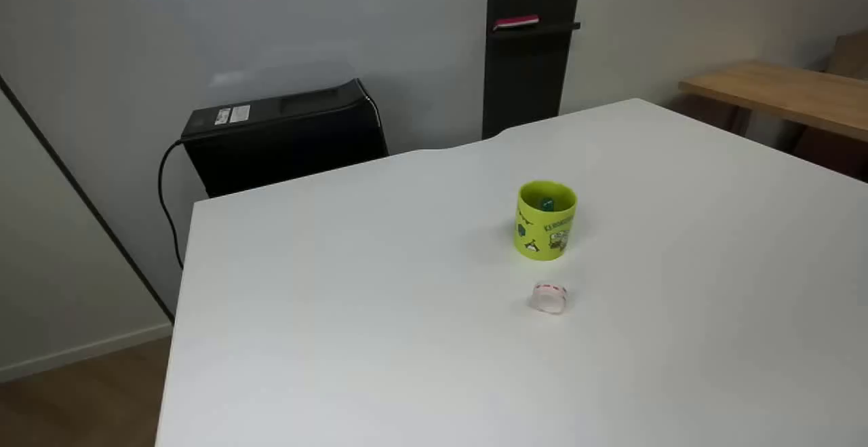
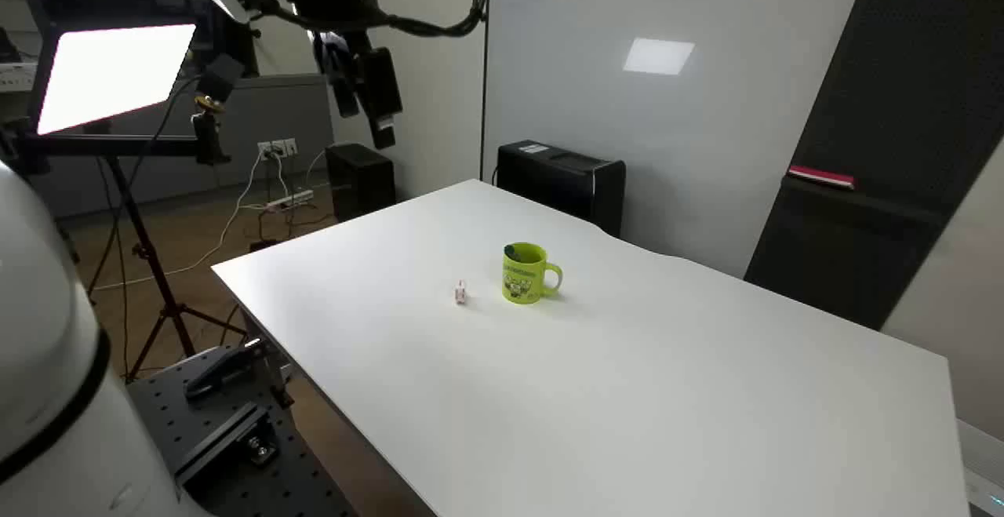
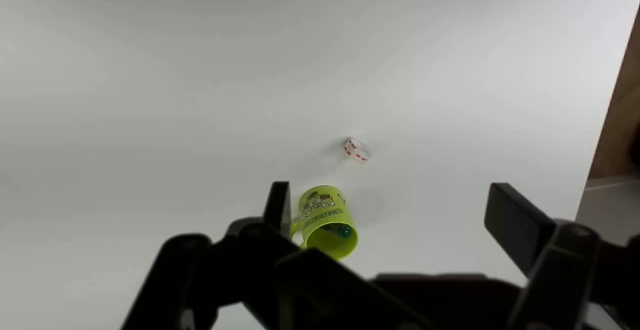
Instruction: Remove the marker from the mug and put it on the table
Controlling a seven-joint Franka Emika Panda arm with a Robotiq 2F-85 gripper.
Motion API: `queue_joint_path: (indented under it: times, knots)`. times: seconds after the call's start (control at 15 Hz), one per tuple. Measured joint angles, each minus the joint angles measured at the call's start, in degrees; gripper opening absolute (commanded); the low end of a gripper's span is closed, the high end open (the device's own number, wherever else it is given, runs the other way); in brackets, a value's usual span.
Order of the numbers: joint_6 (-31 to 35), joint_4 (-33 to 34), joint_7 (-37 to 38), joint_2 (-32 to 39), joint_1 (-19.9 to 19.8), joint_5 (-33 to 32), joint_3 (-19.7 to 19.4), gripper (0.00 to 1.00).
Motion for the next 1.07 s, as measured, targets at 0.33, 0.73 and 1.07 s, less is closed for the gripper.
queue_joint_path:
  times: [0.33,0.73,1.07]
  knots:
    - [-0.37,-0.47,0.00,0.61,-0.03,0.00,0.00,1.00]
    - [-0.37,-0.47,0.00,0.74,-0.03,0.00,0.00,1.00]
    - [-0.50,-0.12,-1.42,1.16,0.00,0.04,-0.47,1.00]
